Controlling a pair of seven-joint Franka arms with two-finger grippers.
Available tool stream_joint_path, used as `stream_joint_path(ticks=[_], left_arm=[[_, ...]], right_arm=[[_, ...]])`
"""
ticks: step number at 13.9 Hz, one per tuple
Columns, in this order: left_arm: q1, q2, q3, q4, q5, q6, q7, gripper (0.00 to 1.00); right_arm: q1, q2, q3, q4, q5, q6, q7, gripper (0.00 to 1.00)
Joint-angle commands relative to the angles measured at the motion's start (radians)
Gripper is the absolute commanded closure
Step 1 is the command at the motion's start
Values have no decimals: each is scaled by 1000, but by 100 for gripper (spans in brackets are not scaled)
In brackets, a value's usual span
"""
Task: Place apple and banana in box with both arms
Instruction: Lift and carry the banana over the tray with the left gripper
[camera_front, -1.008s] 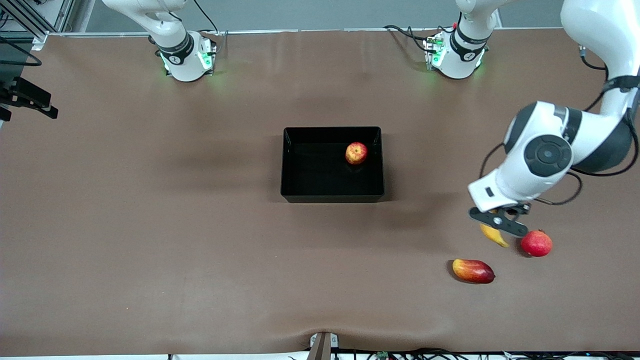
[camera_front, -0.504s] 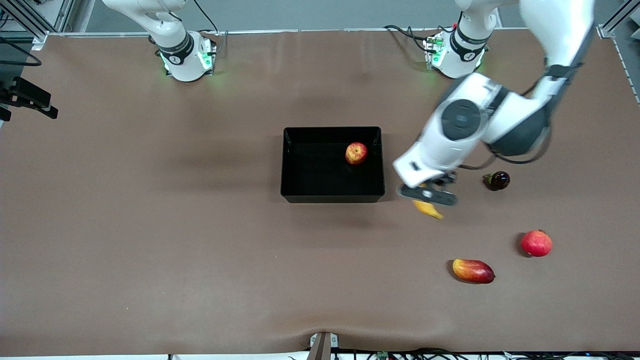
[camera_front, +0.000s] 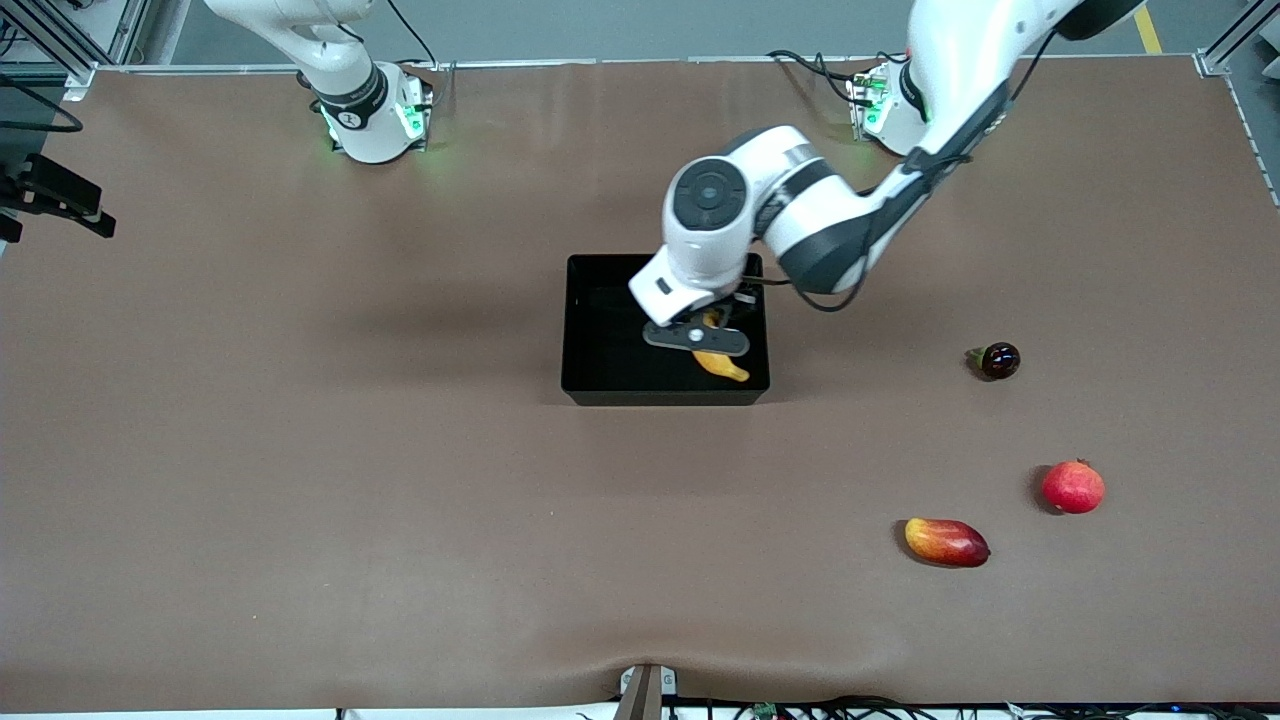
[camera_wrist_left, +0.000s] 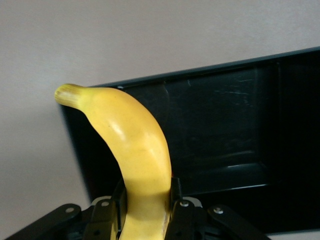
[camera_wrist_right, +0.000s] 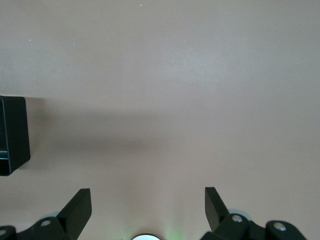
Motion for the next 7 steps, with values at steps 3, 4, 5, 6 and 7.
stream_joint_path(ticks=[3,4,5,6,7], left_arm=[[-281,105,218,158,9,8,-132,100],[-320,110,247,164,3,22,-154,100],[-343,120,261,164,3,43,-183,100],[-351,131,263,164,4,71,-209,100],[-356,142,263,167,3,100,-227,100]], right_arm=[[-21,-16,10,-9,15,4,-6,0],[-21,-16,10,-9,15,4,-6,0],[-21,-16,10,-9,15,4,-6,0],[-21,-16,10,-9,15,4,-6,0],[-21,-16,10,-9,15,4,-6,0]])
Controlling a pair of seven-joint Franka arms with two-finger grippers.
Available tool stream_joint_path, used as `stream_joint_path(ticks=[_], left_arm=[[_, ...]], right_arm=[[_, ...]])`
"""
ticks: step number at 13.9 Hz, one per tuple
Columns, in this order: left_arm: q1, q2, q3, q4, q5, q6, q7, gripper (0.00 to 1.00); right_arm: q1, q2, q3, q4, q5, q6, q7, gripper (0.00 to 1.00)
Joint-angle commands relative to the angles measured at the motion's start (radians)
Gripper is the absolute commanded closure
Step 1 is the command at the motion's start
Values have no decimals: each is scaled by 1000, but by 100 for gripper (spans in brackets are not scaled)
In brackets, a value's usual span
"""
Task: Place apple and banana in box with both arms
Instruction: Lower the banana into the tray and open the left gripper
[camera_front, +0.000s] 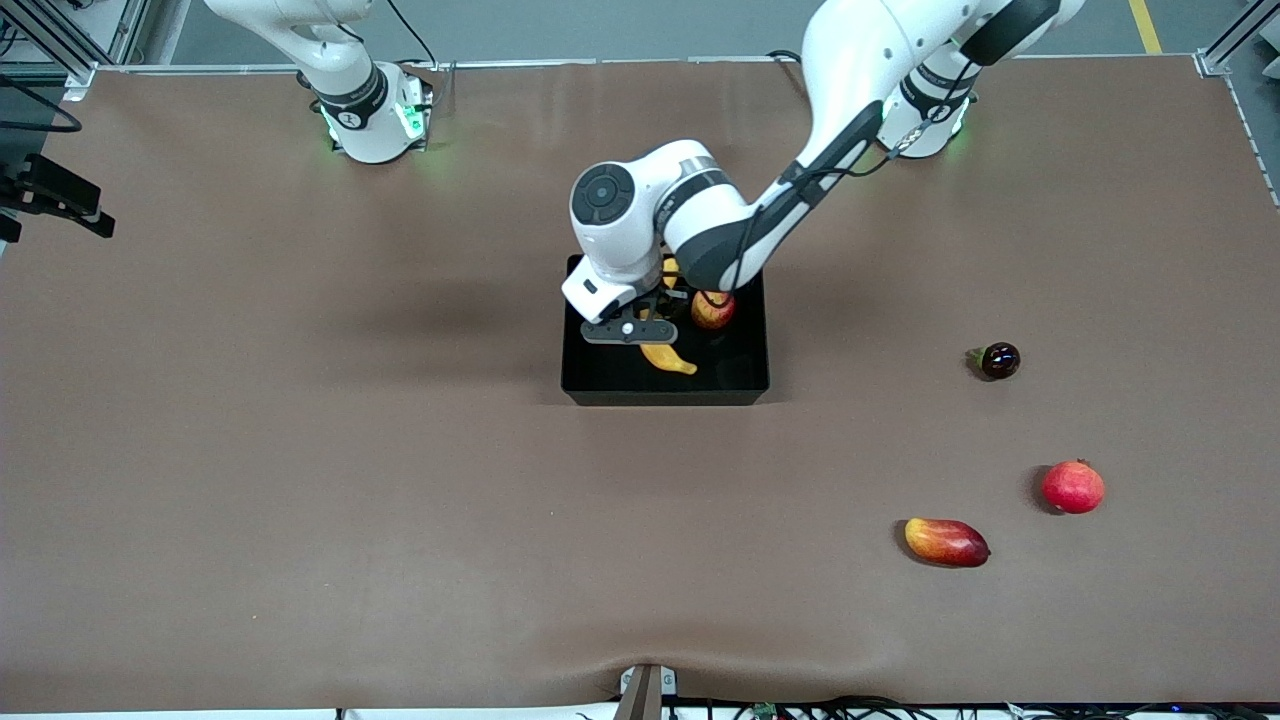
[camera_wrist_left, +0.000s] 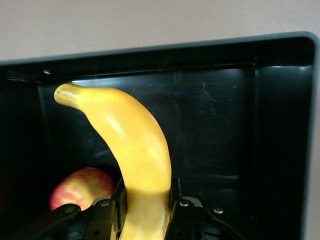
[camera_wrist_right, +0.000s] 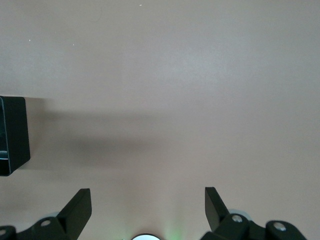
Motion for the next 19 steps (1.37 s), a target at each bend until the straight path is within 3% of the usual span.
stream_joint_path(ticks=[1,7,14,15,16,17,19], left_arm=[[-18,40,11,38,4,61,-53,100],[-84,92,80,39,6,167,-102,100],[-111,161,94,36,7,201,-126,99],[-109,166,94,36,7,201,-127,85],[-109,166,94,35,9,201,-127,48],[-109,164,94,33,10,201,-129,0],[-101,151,94,33,10,196,-127,0]], right_arm=[[-22,-16,11,-9,15,4,-6,0],[-18,-16,11,-9,15,4,-6,0],[-21,-16,13,-9,15,4,-6,0],[-21,-16,13,-9,15,1,-6,0],[-21,-16,13,-9,15,1,-6,0],[-21,-16,13,-9,15,1,-6,0],[-19,-16,13,-9,17,3,-6,0]])
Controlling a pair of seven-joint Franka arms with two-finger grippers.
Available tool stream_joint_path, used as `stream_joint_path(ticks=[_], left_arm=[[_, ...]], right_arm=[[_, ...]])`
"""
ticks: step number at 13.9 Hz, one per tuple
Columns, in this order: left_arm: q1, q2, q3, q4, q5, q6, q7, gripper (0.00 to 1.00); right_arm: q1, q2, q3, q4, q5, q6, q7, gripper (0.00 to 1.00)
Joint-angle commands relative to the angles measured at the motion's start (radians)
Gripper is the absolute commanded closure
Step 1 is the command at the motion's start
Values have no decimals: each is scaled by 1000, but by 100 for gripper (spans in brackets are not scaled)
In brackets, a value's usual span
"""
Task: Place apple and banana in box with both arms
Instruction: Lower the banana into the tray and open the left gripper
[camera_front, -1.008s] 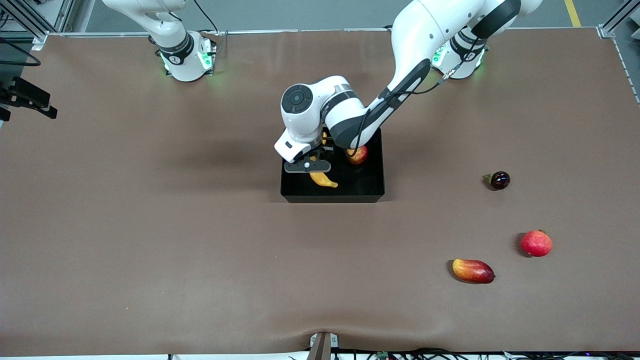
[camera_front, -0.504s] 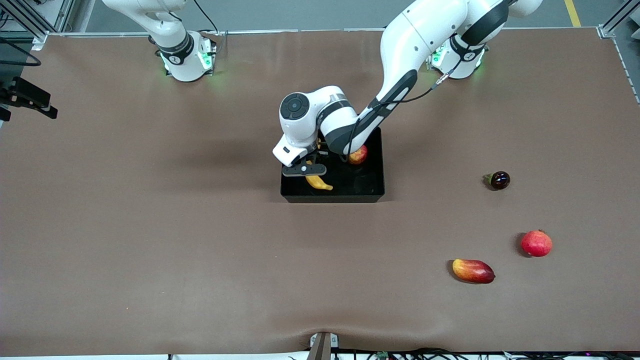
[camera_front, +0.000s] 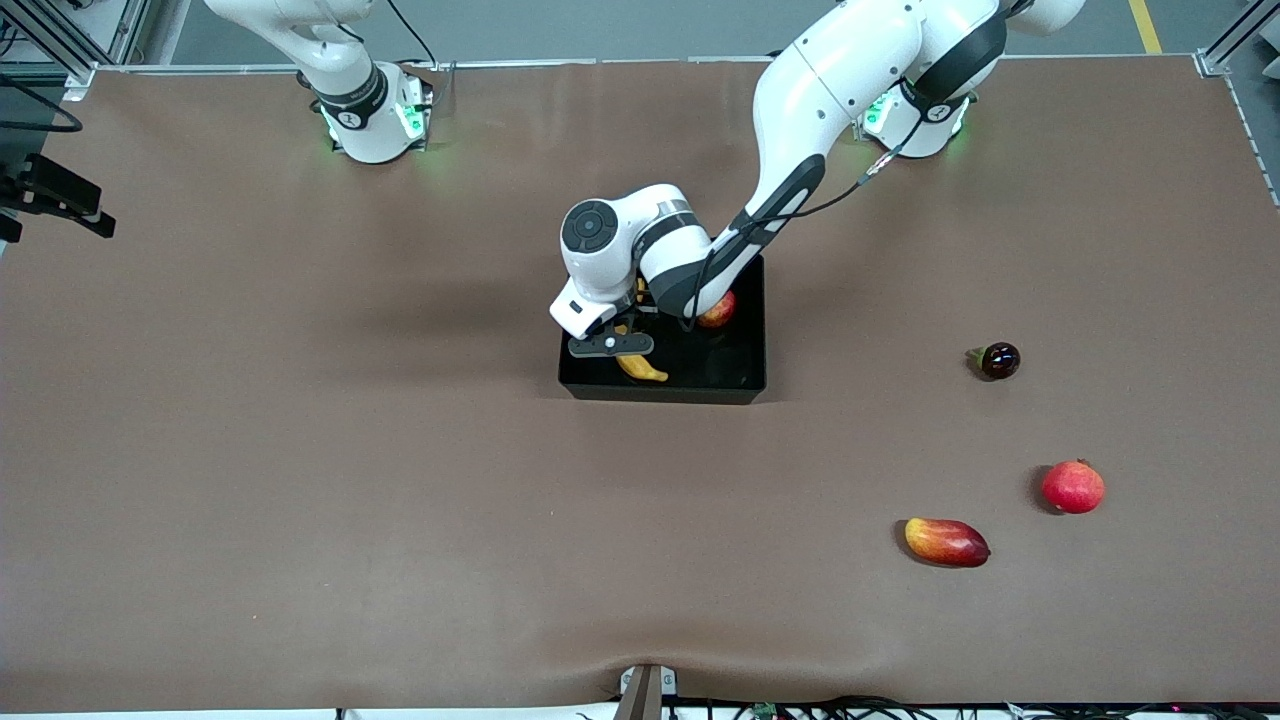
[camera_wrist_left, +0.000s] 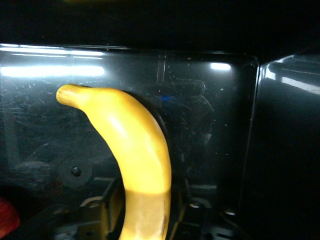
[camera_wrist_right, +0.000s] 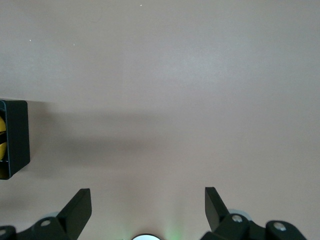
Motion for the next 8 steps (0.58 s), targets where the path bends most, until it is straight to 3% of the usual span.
stream_joint_path(ticks=[1,5,8], left_arm=[[-1,-18,7,21,12,-13,-18,0],[34,-108,6,23,7,-113,-12,0],[88,-235,1,23,2,-232,-4,0]], right_arm=[[-19,-16,12,-9,16,2,-6,0],[-21,-16,10,-9,16,1,-6,0],[-22,-16,12,-9,14,1,-6,0]])
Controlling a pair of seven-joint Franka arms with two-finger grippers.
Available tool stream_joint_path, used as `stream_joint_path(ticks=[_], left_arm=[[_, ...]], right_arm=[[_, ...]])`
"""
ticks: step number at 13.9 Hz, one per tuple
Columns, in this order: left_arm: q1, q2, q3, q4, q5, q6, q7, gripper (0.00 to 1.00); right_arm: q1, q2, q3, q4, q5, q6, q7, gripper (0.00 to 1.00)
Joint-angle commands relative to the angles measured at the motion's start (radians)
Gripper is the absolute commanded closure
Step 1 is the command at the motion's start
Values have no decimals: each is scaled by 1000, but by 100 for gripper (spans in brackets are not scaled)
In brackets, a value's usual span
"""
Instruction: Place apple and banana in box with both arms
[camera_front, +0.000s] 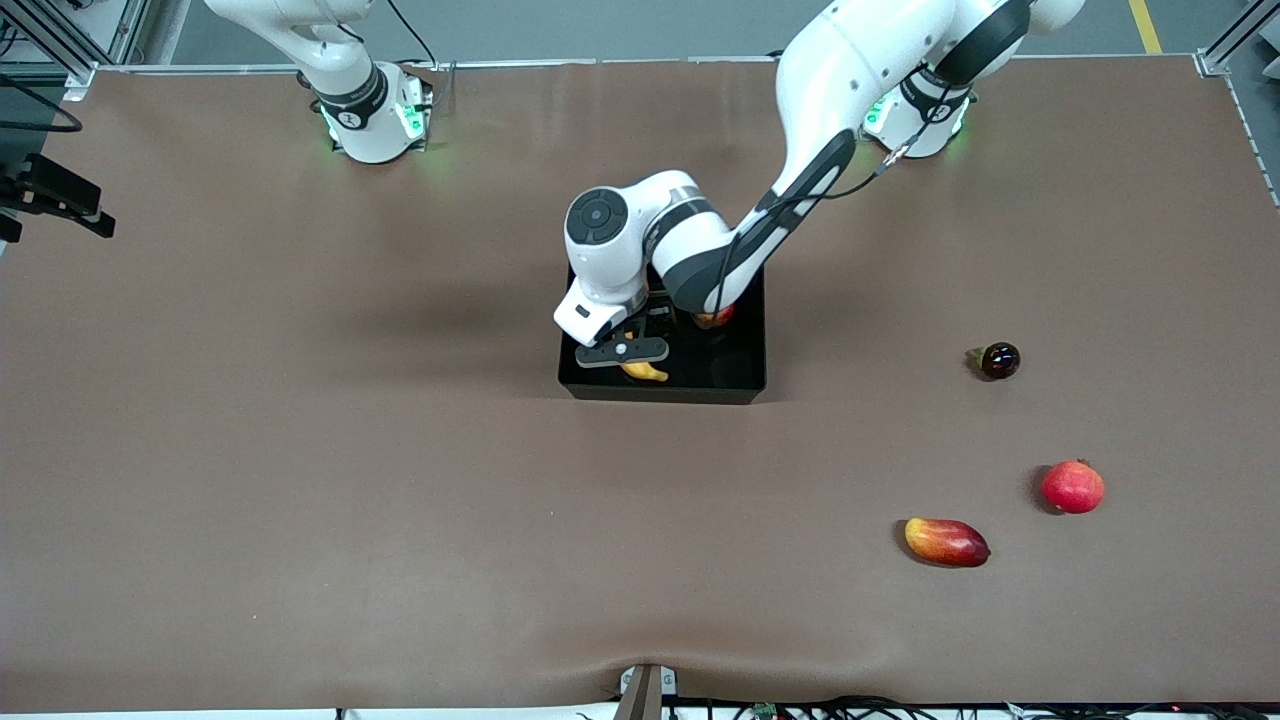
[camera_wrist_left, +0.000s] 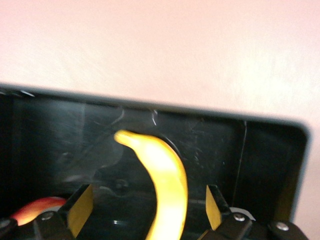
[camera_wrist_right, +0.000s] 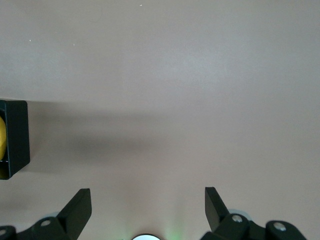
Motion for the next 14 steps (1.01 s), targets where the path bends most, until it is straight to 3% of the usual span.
stream_joint_path(ticks=[1,4,9,14], left_arm=[[52,-156,-3,-33,-2,-149,-5,0],[173,-297,-7,-38,-44,-324,16,0],[398,-443,-8,-38,-131,-449,240,0],[582,-530,-8,-50,-157,-469,439,0]], right_arm=[[-22,-16,12,-9,14,1,-6,0],[-22,-16,11,-9,14,1,-6,0],[-22,-16,11,-9,14,-1,-6,0],[-25,-14,11,-9,14,1,-6,0]])
